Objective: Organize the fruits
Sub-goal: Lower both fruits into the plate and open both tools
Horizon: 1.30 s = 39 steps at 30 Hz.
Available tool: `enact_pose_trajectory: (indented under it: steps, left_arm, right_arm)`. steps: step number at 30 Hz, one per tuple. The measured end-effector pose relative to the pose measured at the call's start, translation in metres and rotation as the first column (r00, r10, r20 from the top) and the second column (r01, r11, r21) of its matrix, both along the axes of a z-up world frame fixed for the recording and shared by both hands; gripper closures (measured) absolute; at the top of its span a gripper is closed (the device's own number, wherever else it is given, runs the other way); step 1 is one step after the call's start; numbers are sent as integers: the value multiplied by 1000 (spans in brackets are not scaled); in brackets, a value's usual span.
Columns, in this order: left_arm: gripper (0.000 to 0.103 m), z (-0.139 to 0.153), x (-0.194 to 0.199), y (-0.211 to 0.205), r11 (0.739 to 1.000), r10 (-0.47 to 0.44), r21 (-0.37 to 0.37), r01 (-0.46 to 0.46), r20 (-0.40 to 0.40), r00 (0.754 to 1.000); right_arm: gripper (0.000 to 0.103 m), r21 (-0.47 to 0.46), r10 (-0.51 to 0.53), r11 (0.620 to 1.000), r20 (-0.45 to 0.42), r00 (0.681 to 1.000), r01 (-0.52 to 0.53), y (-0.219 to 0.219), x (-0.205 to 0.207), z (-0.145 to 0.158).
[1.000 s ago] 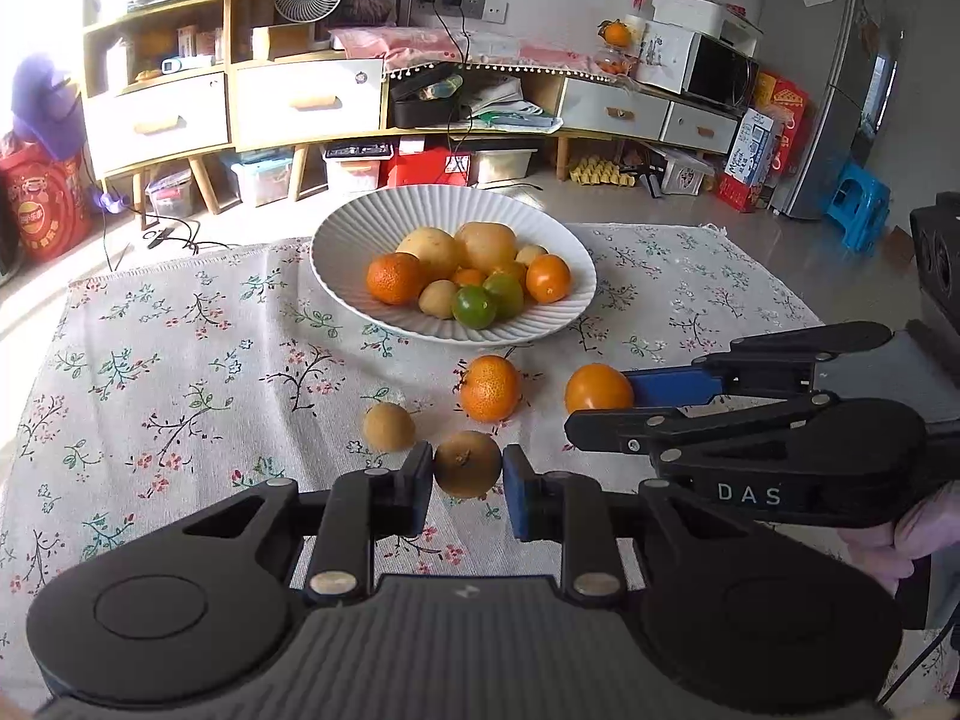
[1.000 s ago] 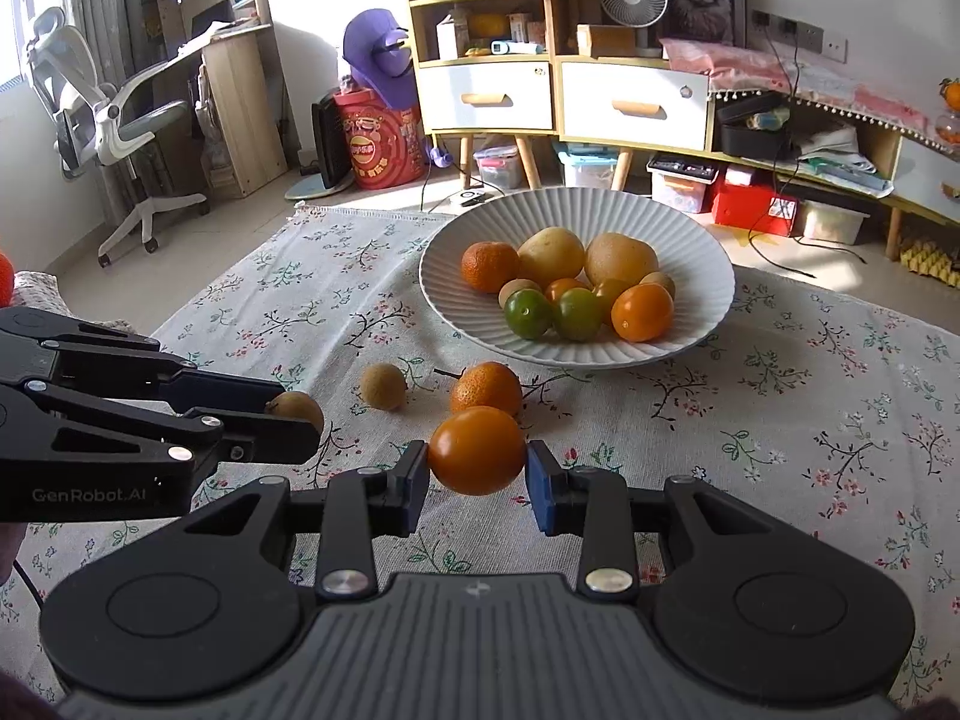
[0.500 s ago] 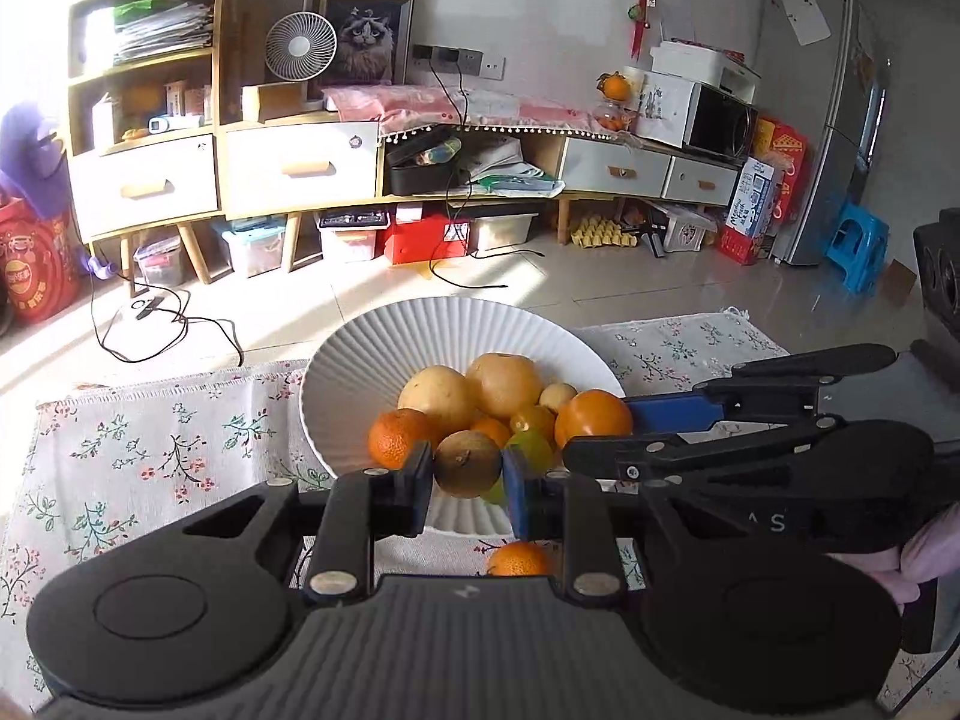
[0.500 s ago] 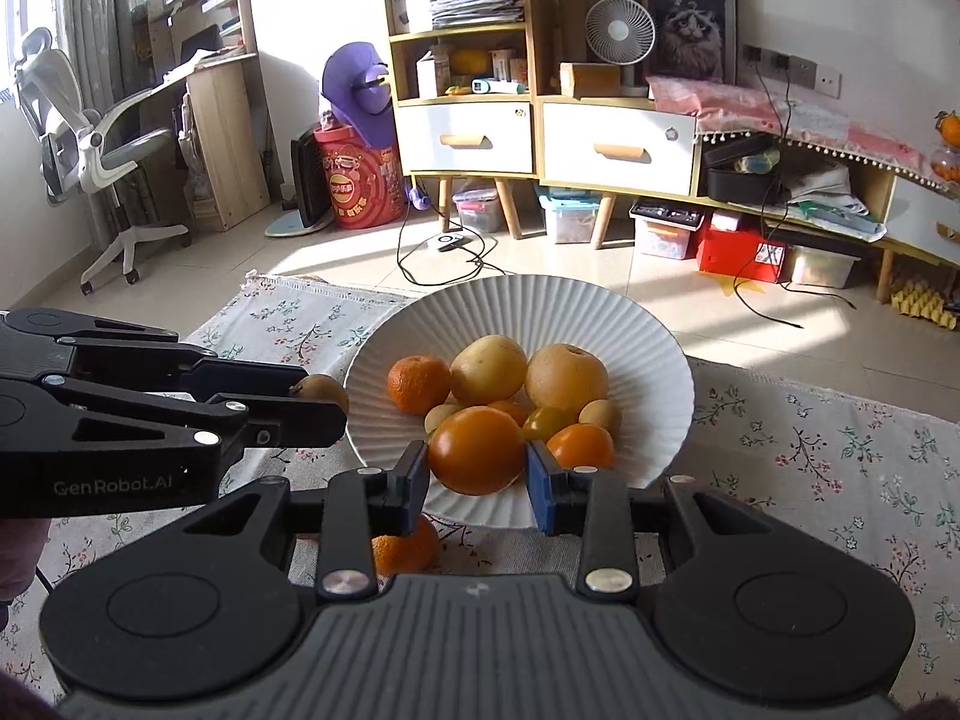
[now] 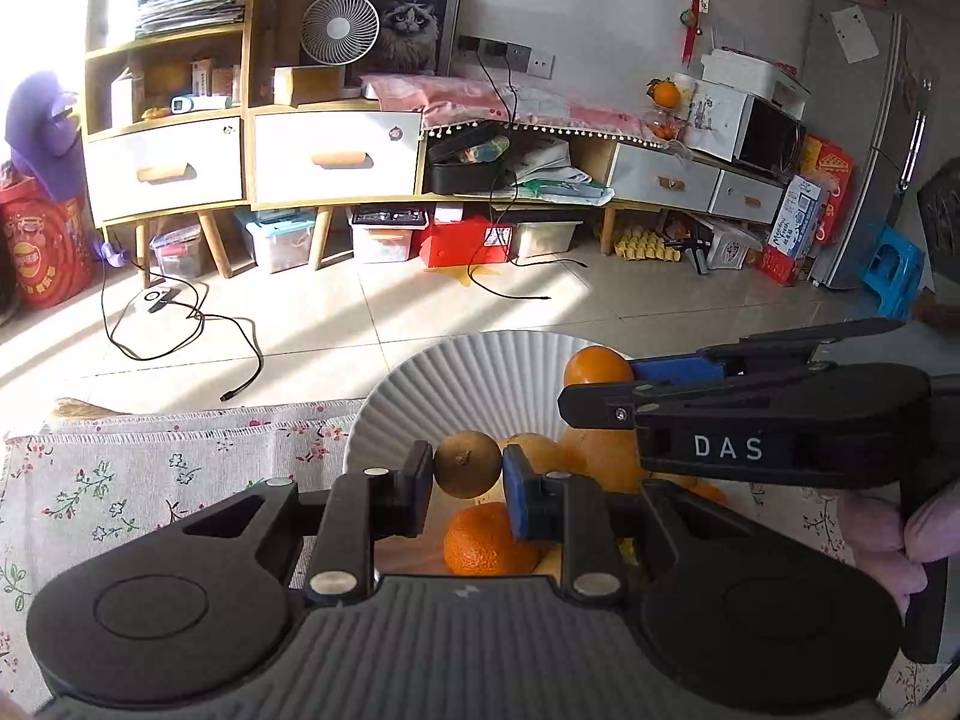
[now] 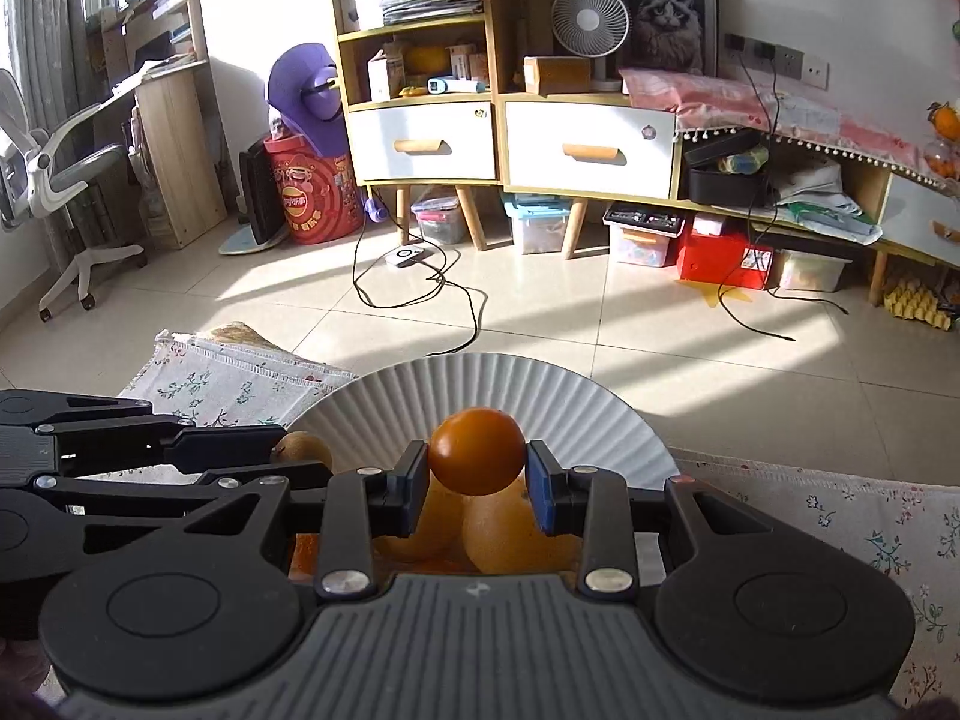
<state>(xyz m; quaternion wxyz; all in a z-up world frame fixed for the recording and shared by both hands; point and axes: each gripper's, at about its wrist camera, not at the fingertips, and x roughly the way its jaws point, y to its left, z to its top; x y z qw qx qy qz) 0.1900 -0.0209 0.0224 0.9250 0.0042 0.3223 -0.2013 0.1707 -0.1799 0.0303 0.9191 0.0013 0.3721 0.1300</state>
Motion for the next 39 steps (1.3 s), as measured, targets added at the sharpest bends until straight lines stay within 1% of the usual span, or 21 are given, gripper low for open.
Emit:
enact_pose_trajectory:
  steps: [3, 9, 12, 17, 29, 32, 34, 36, 37, 39]
  left_arm:
    - [84, -4, 6, 1, 1000, -12, -16, 11, -17, 1000]
    - [84, -11, 10, 6, 1000, -9, -19, 9, -42, 999]
    - [84, -12, 13, 10, 999, -7, -33, 6, -50, 999]
    - [84, -14, 17, 14, 999, -1, -51, -2, -64, 998]
    - [82, -13, 20, 16, 998, -12, -56, 9, -59, 998]
    - [77, -12, 19, 16, 999, -10, -53, 7, -52, 999]
    - [72, -11, 18, 17, 999, -2, -52, 0, -42, 999]
    - [66, -9, 17, 18, 999, 2, -54, -4, -35, 999]
    - [63, -8, 16, 18, 998, 4, -54, -6, -33, 999]
    - [57, -7, 13, 19, 999, 10, -52, -12, -29, 1000]
  right_arm:
    - [72, 2, -21, 1000, -19, 1000, 21, 1, 11, -5]
    - [72, 2, -35, 999, -52, 998, 35, 6, 24, -14]
    - [71, 9, -36, 999, -71, 997, 37, 7, 26, -18]
    - [71, -6, -36, 999, -87, 996, 35, 12, 29, -21]
    - [70, -6, -40, 999, -108, 993, 40, 14, 40, -23]
    - [67, -2, -43, 999, -111, 993, 43, 14, 40, -22]
    - [62, 4, -40, 999, -110, 993, 41, 14, 39, -21]
    - [55, 6, -42, 999, -104, 994, 42, 14, 38, -19]
    - [53, 7, -41, 999, -101, 994, 42, 14, 37, -18]
    - [44, 6, -45, 999, -94, 995, 45, 14, 35, -15]
